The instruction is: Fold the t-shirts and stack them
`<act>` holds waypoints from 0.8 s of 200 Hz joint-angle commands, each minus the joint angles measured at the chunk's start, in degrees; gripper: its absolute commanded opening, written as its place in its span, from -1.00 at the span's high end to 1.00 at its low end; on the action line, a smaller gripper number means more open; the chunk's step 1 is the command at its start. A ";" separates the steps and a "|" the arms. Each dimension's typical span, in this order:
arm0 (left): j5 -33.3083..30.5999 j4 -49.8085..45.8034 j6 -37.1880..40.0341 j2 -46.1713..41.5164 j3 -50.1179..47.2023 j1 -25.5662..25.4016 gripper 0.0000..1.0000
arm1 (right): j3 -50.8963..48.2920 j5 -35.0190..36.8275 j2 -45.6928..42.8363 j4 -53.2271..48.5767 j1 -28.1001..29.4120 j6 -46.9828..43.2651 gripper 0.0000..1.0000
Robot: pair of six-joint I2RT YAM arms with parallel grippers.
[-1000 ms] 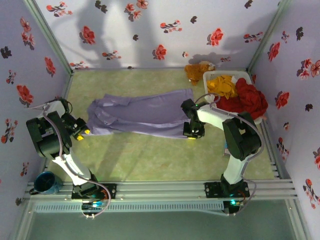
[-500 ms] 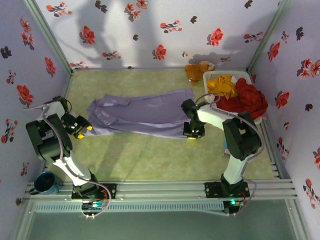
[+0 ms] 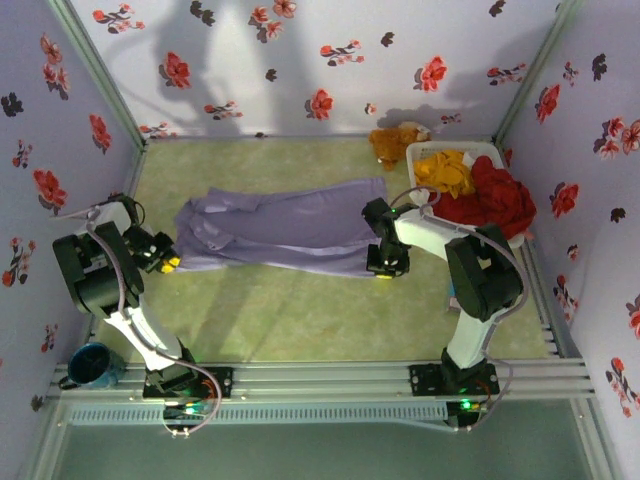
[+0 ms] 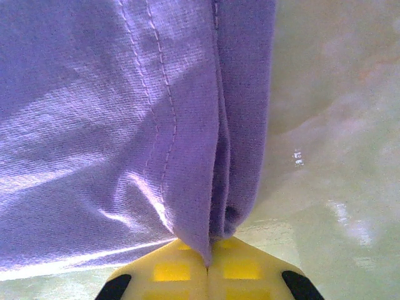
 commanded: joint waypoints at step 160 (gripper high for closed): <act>-15.30 -10.97 3.09 -8.58 -2.80 0.83 1.00 | -11.36 0.65 -10.12 -5.77 -3.97 0.46 1.00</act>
